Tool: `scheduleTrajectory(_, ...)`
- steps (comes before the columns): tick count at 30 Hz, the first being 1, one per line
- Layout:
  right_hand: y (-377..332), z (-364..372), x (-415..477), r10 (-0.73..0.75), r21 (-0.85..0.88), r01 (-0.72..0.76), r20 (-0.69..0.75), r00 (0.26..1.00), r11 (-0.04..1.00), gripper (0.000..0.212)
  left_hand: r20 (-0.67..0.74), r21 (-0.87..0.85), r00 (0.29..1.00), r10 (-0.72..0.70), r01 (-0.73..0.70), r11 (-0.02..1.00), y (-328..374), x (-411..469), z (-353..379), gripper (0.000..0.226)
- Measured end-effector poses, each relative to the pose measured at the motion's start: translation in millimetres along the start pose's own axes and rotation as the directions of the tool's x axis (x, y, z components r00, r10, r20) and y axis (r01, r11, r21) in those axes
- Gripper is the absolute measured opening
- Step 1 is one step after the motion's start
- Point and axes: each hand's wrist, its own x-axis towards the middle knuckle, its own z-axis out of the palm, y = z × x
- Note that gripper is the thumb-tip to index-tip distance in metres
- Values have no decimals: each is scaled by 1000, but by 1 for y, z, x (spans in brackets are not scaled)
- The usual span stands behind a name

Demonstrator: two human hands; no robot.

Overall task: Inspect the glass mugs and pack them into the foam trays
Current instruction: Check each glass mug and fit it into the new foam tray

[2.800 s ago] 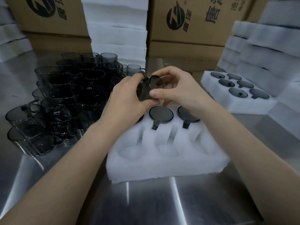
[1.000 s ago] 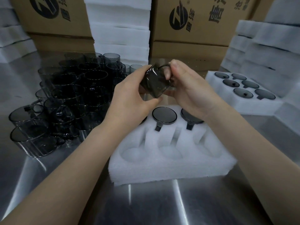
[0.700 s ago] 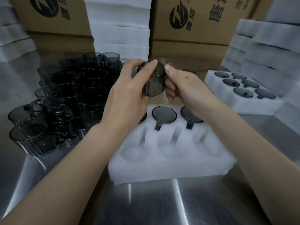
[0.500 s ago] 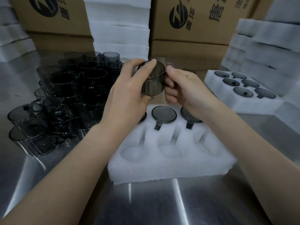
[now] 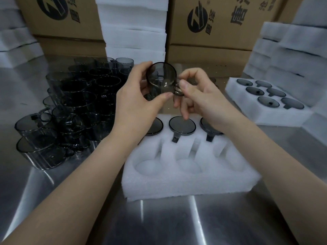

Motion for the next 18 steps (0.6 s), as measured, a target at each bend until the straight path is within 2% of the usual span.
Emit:
scheduleTrajectory(3, -1, 1, -2, -71, -173, 63, -41, 997, 983, 27, 11, 45, 1000, 19, -20, 999, 2, 0, -1, 62)
scheduleTrajectory(7, -4, 4, -5, -142, -221, 128, -47, 989, 967, 25, 41, 90, 997, 73, -76, 993, 5, -1, -2, 49)
scheduleTrajectory(12, -7, 5, -6, -191, -460, 104, -147, 971, 882, 37, 84, 297, 983, 165, -183, 937, 3, -1, 0, 60)
scheduleTrajectory(15, -7, 9, -7, -184, -473, 68, -203, 962, 878, 49, 133, 351, 966, 220, -254, 901, 3, -1, 3, 61)
scheduleTrajectory(18, -9, 16, -7, -220, -479, 67, -271, 937, 875, 48, 129, 342, 955, 269, -297, 892, 5, -3, 6, 63)
